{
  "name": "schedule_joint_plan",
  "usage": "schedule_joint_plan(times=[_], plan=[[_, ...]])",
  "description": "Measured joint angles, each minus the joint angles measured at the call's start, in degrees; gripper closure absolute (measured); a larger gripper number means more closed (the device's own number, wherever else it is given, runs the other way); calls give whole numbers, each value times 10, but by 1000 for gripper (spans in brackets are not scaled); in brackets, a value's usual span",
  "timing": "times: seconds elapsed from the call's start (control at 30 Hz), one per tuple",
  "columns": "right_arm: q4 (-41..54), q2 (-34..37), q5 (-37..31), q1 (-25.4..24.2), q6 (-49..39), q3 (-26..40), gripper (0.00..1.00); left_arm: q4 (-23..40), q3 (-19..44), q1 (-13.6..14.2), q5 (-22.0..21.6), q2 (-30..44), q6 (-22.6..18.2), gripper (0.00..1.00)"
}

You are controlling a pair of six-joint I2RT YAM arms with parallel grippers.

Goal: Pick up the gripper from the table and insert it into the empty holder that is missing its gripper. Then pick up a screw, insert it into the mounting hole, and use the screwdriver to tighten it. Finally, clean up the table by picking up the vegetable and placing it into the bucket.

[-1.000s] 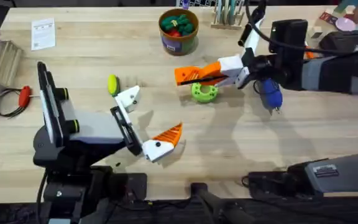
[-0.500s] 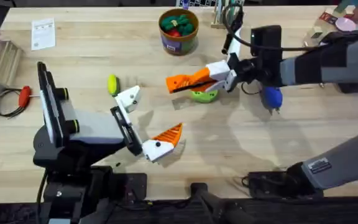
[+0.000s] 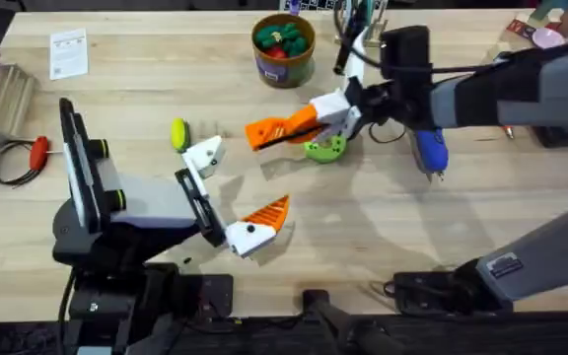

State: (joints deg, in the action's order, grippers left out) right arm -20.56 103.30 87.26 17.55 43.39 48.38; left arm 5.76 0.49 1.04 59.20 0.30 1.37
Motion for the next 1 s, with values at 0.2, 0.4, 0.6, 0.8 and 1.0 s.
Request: schedule_joint_plan(times=[0.2, 0.4, 0.6, 0.8, 1.0], plan=[[1, 8, 0, 43, -12, 9, 993, 0, 0, 0, 0, 0, 0, 15], [17, 12, 0, 68, -13, 26, 993, 0, 0, 0, 0, 0, 0, 15], [38, 20, 0, 85, -14, 27, 993, 0, 0, 0, 0, 0, 0, 15], [39, 20, 0, 98, -15, 27, 993, 0, 0, 0, 0, 0, 0, 15], [39, 20, 0, 100, -19, 28, 993, 0, 0, 0, 0, 0, 0, 14]])
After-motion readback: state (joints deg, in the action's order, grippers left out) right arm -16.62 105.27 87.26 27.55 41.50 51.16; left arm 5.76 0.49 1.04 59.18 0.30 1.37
